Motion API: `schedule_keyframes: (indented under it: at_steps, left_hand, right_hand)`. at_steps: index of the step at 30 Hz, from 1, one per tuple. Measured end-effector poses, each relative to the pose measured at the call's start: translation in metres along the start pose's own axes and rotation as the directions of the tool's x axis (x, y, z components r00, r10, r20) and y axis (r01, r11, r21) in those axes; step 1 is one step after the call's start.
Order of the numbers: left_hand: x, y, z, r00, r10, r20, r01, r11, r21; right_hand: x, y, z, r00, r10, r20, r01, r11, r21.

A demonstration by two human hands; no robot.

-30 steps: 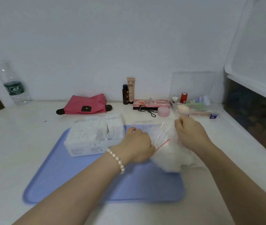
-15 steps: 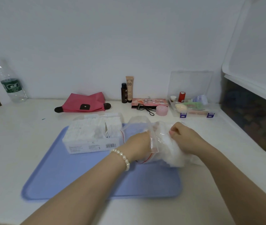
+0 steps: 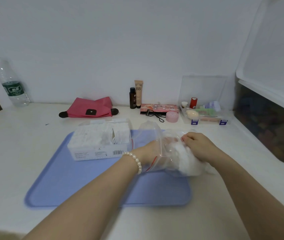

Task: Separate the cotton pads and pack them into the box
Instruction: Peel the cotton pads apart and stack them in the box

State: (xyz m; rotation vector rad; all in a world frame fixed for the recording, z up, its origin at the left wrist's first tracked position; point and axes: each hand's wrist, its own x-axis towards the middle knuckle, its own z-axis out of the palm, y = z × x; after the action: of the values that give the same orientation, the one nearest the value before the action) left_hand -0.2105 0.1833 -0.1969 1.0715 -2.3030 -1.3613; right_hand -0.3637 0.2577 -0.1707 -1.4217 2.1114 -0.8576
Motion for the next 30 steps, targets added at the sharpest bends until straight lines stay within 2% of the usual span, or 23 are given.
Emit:
schedule_keyframes:
  at_steps: [2,4,8,11,14,17,19,21,24,26,30]
  left_hand:
    - [0.005,-0.004,0.004,0.992,0.051,-0.111,-0.049,0.998,0.029]
    - [0.004,0.000,0.007,0.989,0.022,-0.144,-0.033,0.997,-0.075]
    - [-0.003,0.008,0.005,0.986,-0.045,-0.162,0.007,0.974,-0.225]
    - [-0.007,0.014,-0.004,0.981,-0.174,-0.084,0.116,0.880,-0.461]
    - [-0.012,0.020,-0.012,0.980,-0.167,-0.111,0.091,0.864,-0.495]
    - [-0.006,0.009,-0.017,0.963,-0.201,-0.178,0.133,0.934,-0.332]
    - [-0.001,-0.004,-0.020,0.960,-0.202,-0.192,0.178,0.975,-0.133]
    - [-0.004,-0.011,-0.025,0.950,-0.085,-0.301,0.134,0.980,0.148]
    - [-0.033,0.005,-0.034,0.943,0.147,-0.299,0.002,0.895,0.446]
    - [-0.048,0.013,-0.038,0.909,0.250,-0.332,-0.068,0.878,0.474]
    - [-0.048,0.010,-0.045,0.895,0.273,-0.354,-0.114,0.905,0.410]
  right_hand:
    - [-0.001,-0.001,-0.001,1.000,0.015,0.000,-0.015,1.000,0.025]
    - [-0.002,-0.001,-0.001,1.000,0.017,-0.002,-0.017,0.999,0.029]
    - [0.001,0.005,0.002,1.000,-0.007,-0.026,0.007,1.000,-0.019]
    - [0.004,0.007,0.003,0.998,-0.021,-0.052,0.018,0.998,-0.055]
    - [0.006,0.010,0.001,0.998,-0.011,-0.066,0.007,0.998,-0.065]
    - [0.008,0.015,0.001,0.997,-0.012,-0.072,0.007,0.997,-0.081]
    - [0.008,0.017,0.002,0.997,-0.012,-0.079,0.004,0.995,-0.098]
    - [0.009,0.020,0.003,0.996,-0.012,-0.091,0.002,0.994,-0.108]
    - [0.010,0.023,0.003,0.993,-0.002,-0.116,-0.013,0.992,-0.124]
    - [0.011,0.027,0.001,0.991,0.003,-0.134,-0.020,0.992,-0.128]
    - [0.014,0.031,-0.008,0.990,0.004,-0.141,-0.023,0.990,-0.136]
